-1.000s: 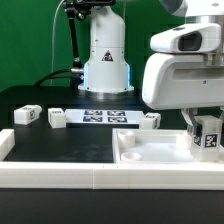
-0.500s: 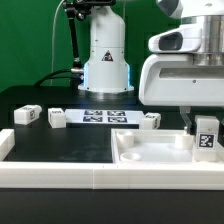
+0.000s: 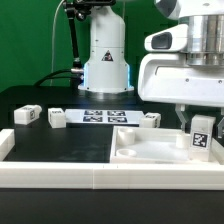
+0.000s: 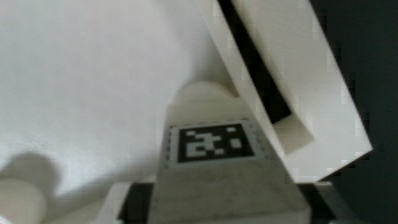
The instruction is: Assemble one leg
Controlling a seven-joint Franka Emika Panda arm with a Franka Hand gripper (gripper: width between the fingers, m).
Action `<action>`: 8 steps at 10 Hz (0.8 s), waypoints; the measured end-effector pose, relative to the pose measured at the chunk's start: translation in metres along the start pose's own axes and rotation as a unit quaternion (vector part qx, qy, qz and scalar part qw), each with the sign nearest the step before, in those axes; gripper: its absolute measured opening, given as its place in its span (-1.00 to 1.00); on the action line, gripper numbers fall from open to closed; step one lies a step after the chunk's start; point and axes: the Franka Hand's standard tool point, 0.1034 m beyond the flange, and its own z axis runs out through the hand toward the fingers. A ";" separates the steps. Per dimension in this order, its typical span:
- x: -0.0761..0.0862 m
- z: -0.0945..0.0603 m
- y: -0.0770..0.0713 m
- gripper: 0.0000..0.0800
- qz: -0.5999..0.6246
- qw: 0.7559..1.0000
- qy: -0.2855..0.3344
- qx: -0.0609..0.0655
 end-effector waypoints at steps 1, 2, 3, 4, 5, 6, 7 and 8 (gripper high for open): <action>0.001 0.000 0.003 -0.25 0.025 1.000 0.001 -0.006; 0.003 0.000 0.006 -0.25 0.037 0.999 0.002 -0.010; 0.003 -0.001 0.007 -0.24 0.038 0.999 0.002 -0.011; 0.003 0.000 0.007 -0.24 0.040 0.999 0.001 -0.010; 0.003 0.001 0.007 0.18 0.039 0.999 0.001 -0.011; 0.003 0.001 0.007 0.52 0.038 0.999 0.001 -0.011; 0.003 0.001 0.007 0.59 0.038 0.999 0.001 -0.011; 0.002 0.002 0.007 0.59 0.038 0.999 0.001 -0.011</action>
Offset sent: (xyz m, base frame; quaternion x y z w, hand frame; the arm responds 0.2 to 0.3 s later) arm 0.0000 0.0000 0.0000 0.0000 0.0000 0.0650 0.9979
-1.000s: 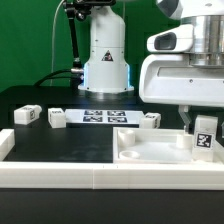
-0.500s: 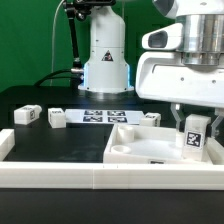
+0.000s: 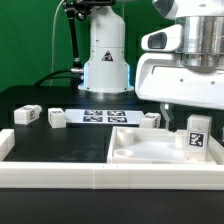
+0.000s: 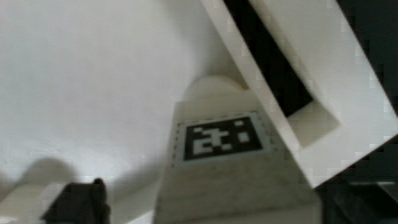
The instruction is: Assemble one leg
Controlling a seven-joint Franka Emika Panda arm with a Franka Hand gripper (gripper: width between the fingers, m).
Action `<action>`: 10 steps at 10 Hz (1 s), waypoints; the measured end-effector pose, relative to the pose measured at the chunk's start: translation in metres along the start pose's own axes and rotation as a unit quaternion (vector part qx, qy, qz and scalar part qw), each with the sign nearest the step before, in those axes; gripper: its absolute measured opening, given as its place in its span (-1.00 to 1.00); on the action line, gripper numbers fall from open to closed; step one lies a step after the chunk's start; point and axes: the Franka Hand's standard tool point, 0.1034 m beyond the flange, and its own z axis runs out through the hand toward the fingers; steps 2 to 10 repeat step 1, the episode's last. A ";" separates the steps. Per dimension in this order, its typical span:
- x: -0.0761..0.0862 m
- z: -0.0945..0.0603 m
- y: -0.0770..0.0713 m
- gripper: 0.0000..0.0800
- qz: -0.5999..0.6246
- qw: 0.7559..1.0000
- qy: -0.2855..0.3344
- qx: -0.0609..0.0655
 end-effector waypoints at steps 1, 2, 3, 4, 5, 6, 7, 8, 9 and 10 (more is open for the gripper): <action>0.000 0.000 0.000 0.62 0.000 1.000 0.000 0.000; 0.000 0.000 0.000 0.62 0.000 1.000 0.000 0.000; 0.000 0.000 0.000 0.62 0.000 1.000 0.000 0.000; 0.000 0.000 0.000 0.62 0.000 1.000 0.000 0.000; 0.000 0.000 0.000 0.62 0.000 1.000 0.000 0.000; 0.000 0.000 0.000 0.62 0.000 1.000 0.000 0.000; 0.000 0.000 0.000 0.62 0.000 1.000 0.000 0.000; 0.000 0.000 0.000 0.62 0.000 1.000 0.000 0.000; 0.000 0.000 0.000 0.62 0.000 1.000 0.000 0.000; 0.000 0.000 0.000 0.62 0.000 1.000 0.000 0.000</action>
Offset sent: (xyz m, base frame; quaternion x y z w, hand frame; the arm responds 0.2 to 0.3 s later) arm 0.0000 0.0000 0.0000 0.0000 0.0000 0.0000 1.0000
